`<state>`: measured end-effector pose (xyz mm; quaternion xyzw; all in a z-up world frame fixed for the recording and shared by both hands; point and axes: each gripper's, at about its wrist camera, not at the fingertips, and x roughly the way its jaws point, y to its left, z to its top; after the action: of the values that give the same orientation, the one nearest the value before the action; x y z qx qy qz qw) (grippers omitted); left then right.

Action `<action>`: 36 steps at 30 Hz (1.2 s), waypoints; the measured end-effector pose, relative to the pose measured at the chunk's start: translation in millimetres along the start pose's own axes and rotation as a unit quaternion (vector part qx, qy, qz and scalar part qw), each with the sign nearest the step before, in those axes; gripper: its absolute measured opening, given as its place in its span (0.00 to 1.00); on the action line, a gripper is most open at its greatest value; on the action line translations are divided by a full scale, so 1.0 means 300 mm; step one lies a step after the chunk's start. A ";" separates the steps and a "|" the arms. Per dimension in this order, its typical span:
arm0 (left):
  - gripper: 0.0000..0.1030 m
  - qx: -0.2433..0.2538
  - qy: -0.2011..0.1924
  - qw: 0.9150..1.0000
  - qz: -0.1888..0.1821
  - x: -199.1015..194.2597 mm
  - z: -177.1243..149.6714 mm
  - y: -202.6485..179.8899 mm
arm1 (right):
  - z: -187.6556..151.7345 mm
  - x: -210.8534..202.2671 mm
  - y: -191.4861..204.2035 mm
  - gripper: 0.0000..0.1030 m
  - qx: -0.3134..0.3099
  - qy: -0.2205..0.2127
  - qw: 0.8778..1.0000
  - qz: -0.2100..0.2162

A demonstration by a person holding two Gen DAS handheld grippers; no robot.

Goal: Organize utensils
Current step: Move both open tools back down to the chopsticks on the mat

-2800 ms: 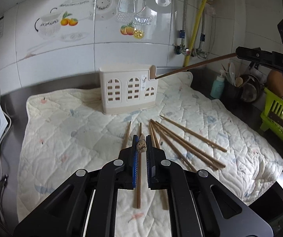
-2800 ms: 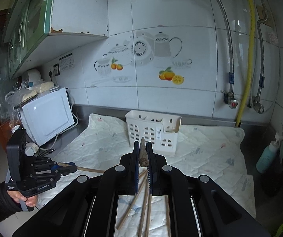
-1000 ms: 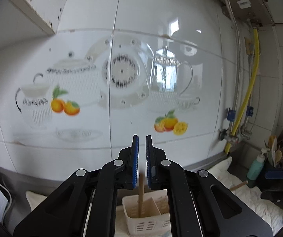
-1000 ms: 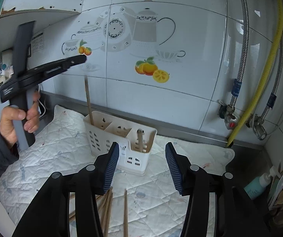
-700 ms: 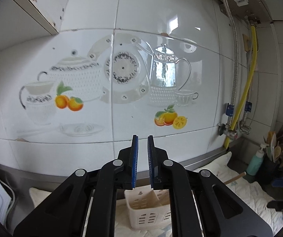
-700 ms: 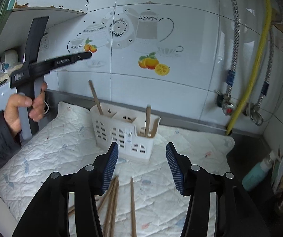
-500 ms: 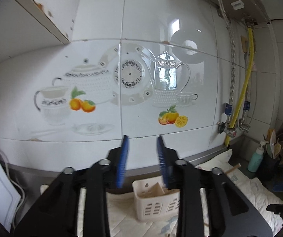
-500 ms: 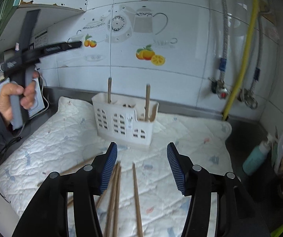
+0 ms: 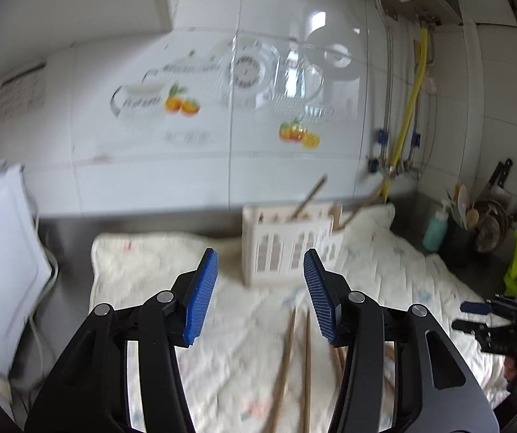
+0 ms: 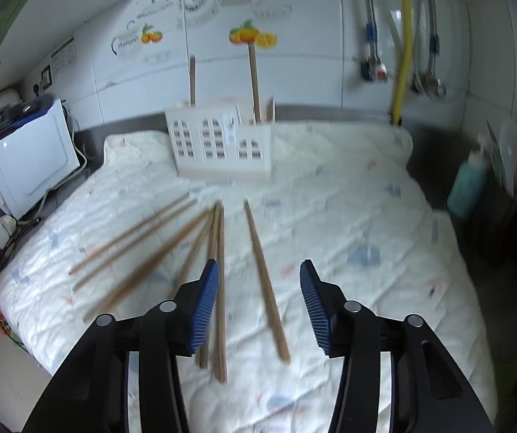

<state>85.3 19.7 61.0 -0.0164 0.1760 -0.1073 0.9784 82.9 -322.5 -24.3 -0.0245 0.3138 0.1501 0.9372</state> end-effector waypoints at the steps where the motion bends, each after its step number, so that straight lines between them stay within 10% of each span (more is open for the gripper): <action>1: 0.49 -0.002 0.007 1.000 0.001 -0.007 -0.030 0.000 | -0.025 0.012 0.000 0.40 0.000 0.007 1.000 -0.001; 14: 0.61 -0.021 0.105 0.994 0.025 0.020 -0.355 0.006 | -0.160 0.148 -0.046 0.22 0.027 0.050 0.998 -0.002; 27: 0.60 0.013 0.173 0.985 0.004 0.135 -0.460 -0.012 | -0.157 0.186 -0.041 0.11 0.025 0.056 0.998 -0.017; 36: 0.26 0.033 0.209 0.977 -0.030 0.220 -0.475 -0.028 | -0.152 0.182 -0.033 0.10 0.027 0.054 0.998 -0.012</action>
<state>94.3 -2.0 -94.6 0.0335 0.3724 -0.1436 0.9163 100.8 -323.9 -93.7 -0.0113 0.3673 0.1285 0.9211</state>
